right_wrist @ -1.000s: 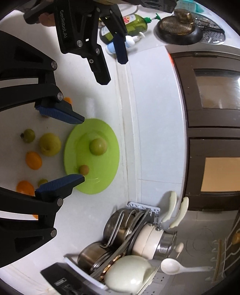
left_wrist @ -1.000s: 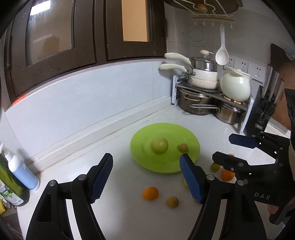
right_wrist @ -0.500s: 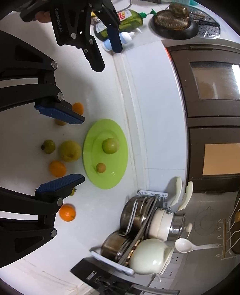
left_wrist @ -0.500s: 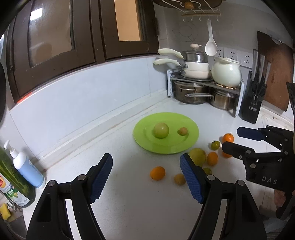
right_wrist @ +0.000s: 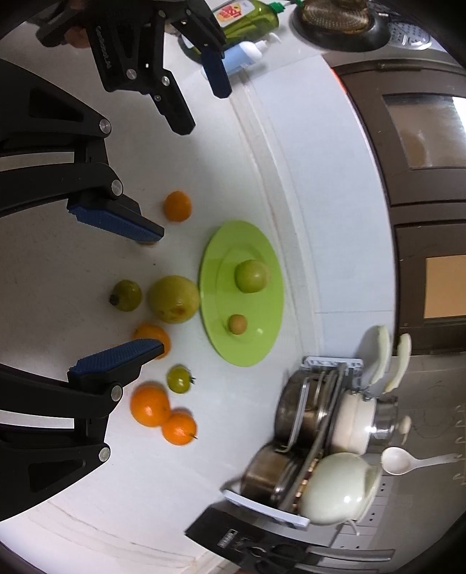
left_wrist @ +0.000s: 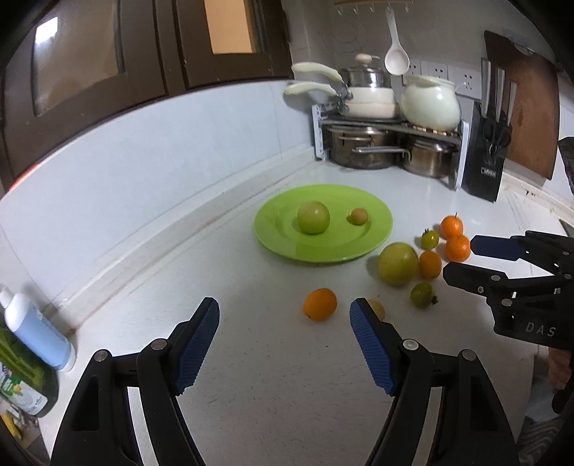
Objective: Organize fruits
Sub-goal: 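Move both open tools back toward the remaining fruits on the counter, then grasp a mandarin orange with the left tool while the right tool grasps a small dark-green tomato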
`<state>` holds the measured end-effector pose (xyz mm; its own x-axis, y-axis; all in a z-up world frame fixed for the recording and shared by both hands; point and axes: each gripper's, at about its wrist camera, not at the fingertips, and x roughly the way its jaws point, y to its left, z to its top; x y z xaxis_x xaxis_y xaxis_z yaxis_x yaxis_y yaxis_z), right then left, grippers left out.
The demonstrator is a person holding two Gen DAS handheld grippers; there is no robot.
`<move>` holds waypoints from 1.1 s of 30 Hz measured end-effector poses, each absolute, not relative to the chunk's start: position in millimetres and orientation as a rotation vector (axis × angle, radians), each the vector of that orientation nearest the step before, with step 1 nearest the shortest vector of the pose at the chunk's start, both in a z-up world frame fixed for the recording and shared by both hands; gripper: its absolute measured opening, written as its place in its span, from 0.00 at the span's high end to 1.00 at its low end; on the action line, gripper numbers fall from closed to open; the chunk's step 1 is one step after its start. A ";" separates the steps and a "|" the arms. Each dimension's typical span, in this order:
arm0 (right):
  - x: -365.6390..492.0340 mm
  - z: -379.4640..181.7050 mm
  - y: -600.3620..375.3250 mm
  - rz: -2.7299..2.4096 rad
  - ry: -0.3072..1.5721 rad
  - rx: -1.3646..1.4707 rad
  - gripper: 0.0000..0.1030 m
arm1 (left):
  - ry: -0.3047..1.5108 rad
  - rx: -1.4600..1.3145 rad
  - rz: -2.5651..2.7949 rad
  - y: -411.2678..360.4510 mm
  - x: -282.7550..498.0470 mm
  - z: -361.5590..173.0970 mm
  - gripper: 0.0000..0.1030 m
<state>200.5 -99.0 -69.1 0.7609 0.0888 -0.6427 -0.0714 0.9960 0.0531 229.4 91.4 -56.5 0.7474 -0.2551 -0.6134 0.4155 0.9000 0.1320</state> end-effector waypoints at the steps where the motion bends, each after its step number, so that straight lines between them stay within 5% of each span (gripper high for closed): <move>1: 201.7 -72.8 -98.5 0.084 0.708 0.028 0.45 | 0.632 0.275 -0.379 90.8 232.4 -60.2 0.27; 15: 222.4 -112.3 -99.4 0.066 0.827 0.042 0.45 | 0.724 0.306 -0.476 72.6 270.0 -105.9 0.40; 33: 237.1 -127.9 -102.9 0.106 0.876 0.074 0.67 | 0.795 0.293 -0.545 50.2 296.2 -125.7 0.63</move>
